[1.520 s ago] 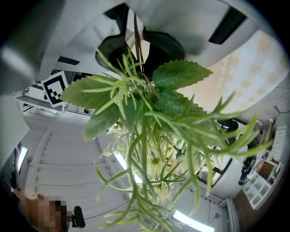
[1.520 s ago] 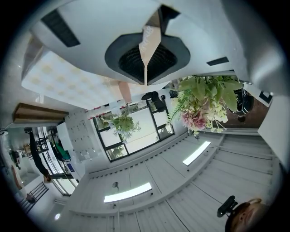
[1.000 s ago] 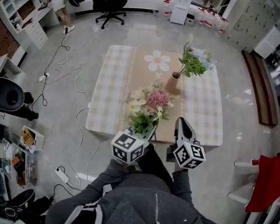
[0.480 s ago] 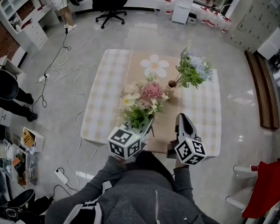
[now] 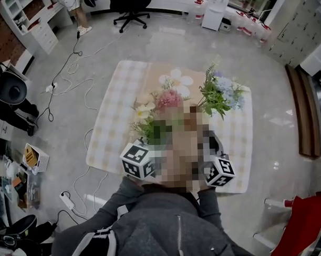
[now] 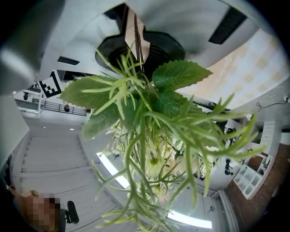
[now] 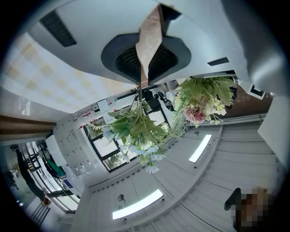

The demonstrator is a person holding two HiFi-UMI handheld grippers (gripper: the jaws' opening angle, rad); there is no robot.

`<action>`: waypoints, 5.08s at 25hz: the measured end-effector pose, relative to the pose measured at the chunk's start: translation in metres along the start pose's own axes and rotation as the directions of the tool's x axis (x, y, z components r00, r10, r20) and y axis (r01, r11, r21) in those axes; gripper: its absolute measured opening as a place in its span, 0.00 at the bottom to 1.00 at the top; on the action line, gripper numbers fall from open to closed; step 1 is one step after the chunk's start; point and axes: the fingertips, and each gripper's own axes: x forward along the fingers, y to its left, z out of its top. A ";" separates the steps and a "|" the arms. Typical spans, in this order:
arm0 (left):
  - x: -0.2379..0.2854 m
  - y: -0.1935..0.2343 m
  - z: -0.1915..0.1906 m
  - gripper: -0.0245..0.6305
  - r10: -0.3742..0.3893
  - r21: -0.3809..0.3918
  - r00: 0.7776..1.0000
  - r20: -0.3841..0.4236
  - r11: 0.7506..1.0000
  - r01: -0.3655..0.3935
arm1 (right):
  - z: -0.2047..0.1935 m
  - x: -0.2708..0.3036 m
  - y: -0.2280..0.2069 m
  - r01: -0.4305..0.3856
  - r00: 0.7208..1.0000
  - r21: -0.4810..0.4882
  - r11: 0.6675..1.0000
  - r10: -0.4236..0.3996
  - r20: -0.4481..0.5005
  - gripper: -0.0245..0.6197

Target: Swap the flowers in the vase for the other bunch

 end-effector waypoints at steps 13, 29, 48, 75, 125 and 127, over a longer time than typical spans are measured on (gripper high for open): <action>0.025 0.024 0.017 0.10 0.034 -0.008 0.999 -0.026 0.999 -0.034 | 0.013 0.041 -0.004 -0.122 0.992 0.078 0.989 0.124 -0.028 0.38; 0.035 0.037 0.019 0.10 -0.003 0.002 0.996 -0.091 1.000 0.004 | 0.018 0.086 -0.018 -0.386 0.921 0.132 0.913 0.389 0.004 0.38; 0.043 0.045 0.025 0.10 -0.009 0.007 0.996 -0.092 1.000 0.009 | 0.036 0.098 -0.008 -0.447 0.894 0.081 0.891 0.441 0.082 0.13; 0.029 0.020 0.042 0.10 -0.067 0.035 0.996 -0.051 0.997 0.069 | 0.071 0.074 0.027 -0.420 0.895 -0.193 0.887 0.440 0.078 0.08; 0.023 0.014 0.031 0.11 -0.215 -0.018 0.974 -0.074 0.977 0.214 | 0.053 -0.021 0.019 -0.129 0.981 -0.156 0.979 0.149 0.127 0.08; 0.025 0.016 0.030 0.11 -0.213 -0.021 0.974 -0.074 0.977 0.212 | 0.040 -0.022 0.016 -0.120 0.984 -0.149 0.982 0.137 0.110 0.08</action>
